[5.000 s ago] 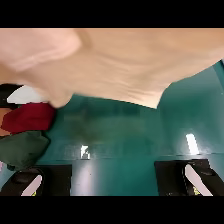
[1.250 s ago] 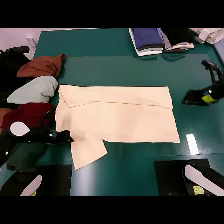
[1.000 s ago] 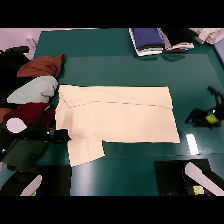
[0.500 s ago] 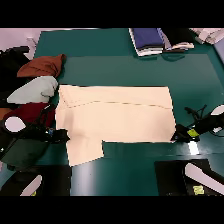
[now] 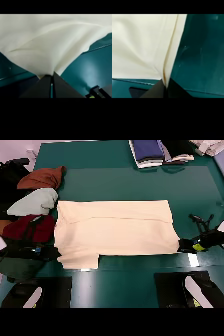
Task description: Fold the shirts.
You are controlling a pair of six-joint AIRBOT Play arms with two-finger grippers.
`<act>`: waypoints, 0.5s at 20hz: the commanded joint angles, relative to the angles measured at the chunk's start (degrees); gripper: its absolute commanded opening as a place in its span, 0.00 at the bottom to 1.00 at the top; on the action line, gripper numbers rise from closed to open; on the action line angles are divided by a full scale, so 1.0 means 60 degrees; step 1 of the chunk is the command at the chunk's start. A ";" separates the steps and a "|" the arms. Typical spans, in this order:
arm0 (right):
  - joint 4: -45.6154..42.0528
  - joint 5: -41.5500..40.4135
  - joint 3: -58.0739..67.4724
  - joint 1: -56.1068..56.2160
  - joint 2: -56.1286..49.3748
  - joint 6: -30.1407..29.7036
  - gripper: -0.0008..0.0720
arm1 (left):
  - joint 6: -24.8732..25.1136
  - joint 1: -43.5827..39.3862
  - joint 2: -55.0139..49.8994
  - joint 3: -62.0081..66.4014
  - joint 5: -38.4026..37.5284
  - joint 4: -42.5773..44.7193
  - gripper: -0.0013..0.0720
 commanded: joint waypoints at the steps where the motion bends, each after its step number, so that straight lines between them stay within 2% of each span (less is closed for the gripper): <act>1: -0.0168 0.0248 0.0852 0.0036 0.0634 0.0262 0.03 | -0.0117 0.0011 0.0080 0.0925 -0.0018 0.0441 0.06; 5: -0.0168 -0.0299 0.2801 0.0820 -0.0947 0.0390 0.03 | 0.0350 0.0011 -0.1512 0.1275 0.1836 0.0984 0.06; 10: -0.0168 -0.1027 0.5399 0.1905 -0.4000 0.0729 0.03 | 0.0601 0.0011 -0.4892 0.2677 0.3971 0.1650 0.06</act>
